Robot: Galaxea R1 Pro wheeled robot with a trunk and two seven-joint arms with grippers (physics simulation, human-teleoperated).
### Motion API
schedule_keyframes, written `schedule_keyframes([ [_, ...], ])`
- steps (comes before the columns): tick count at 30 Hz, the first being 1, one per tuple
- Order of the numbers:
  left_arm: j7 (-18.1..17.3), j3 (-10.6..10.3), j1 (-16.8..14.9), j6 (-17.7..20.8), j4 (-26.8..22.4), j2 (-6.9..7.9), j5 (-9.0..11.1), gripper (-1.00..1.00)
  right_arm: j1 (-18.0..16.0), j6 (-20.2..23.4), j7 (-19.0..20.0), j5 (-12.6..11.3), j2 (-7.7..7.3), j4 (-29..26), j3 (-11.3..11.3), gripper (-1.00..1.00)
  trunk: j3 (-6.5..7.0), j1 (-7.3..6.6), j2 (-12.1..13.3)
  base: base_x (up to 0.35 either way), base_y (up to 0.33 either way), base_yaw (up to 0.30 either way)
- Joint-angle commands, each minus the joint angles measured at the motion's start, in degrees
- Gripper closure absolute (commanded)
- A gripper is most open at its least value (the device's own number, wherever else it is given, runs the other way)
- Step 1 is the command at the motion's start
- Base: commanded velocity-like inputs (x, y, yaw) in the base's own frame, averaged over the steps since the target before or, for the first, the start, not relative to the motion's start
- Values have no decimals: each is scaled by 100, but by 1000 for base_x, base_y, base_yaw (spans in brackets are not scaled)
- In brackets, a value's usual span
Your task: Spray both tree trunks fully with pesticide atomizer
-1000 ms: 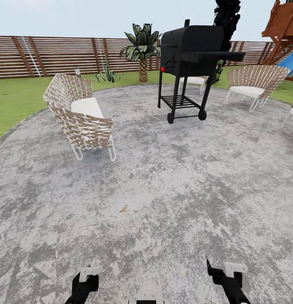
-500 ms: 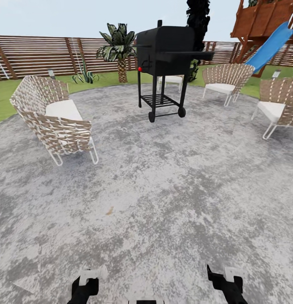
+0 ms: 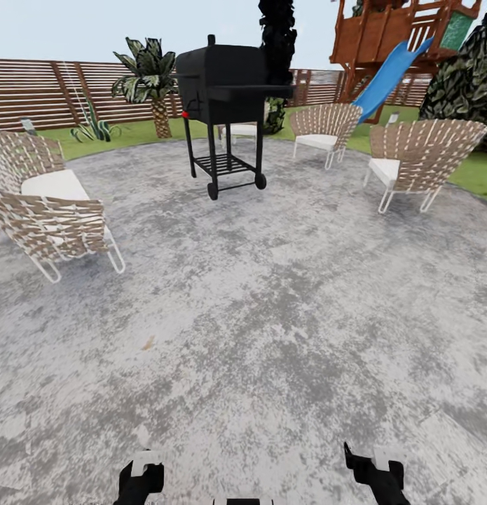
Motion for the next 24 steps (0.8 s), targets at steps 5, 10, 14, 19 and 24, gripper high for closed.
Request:
schedule_keyframes([
  [5,4,-2,1,0,0,-1,-2,100,0,0,0,-2,0,0,0,-100,0,0,0,-267,-185,-300],
  [10,4,-1,2,1,-4,0,-2,100,0,0,0,0,0,0,0,-100,0,0,0,-217,-213,-300],
  [14,4,0,-1,1,-7,0,-2,100,0,0,0,-6,0,0,0,-100,0,0,0,-195,-227,-300],
  [19,4,0,0,0,-5,0,-2,100,0,0,0,-5,0,0,0,-100,0,0,0,-156,-241,-300],
  [24,4,0,2,0,-3,0,-2,100,0,0,0,-6,0,0,0,-100,0,0,0,-113,-257,-300],
])
